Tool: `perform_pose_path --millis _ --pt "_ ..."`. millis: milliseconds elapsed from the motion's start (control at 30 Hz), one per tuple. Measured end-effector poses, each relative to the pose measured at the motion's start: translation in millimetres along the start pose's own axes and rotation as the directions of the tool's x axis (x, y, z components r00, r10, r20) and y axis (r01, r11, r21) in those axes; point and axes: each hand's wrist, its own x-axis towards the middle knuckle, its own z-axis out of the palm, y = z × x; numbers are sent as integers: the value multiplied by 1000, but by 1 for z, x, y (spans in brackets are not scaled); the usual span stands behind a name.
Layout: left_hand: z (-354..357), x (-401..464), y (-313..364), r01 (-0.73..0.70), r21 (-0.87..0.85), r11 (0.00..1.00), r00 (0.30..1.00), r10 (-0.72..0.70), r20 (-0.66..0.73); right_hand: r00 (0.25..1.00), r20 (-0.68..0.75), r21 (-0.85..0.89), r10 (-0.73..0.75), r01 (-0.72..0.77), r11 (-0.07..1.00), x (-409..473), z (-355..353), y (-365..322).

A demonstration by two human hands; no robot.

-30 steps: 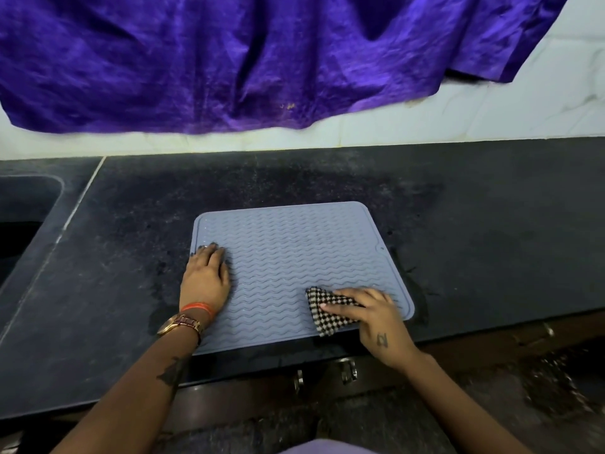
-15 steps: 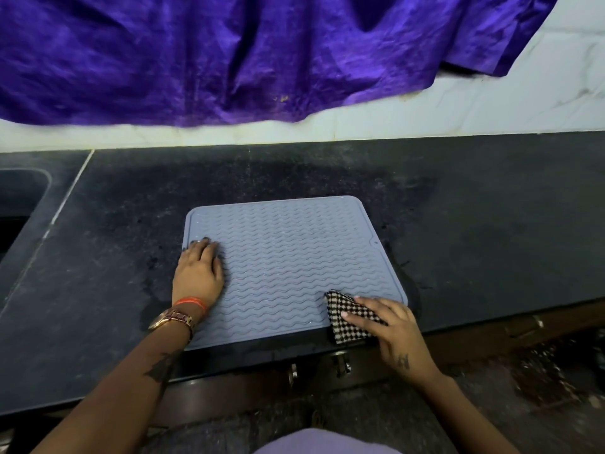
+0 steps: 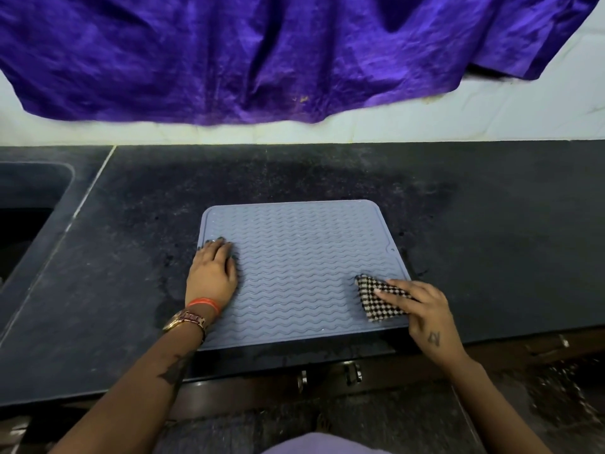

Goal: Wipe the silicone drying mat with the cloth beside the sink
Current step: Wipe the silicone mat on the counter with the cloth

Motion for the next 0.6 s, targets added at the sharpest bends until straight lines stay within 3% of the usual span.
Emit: perform_pose_path --millis 333,500,600 --pt "3 2 -3 -7 -7 1000 999 7 -40 1000 -23 21 -11 12 1000 31 5 16" --pt "4 3 -5 -11 -7 1000 998 11 -54 994 48 63 97 -100 993 47 17 16" --pt "6 4 -5 -3 -3 1000 999 3 -46 998 18 74 54 -56 996 57 11 24"
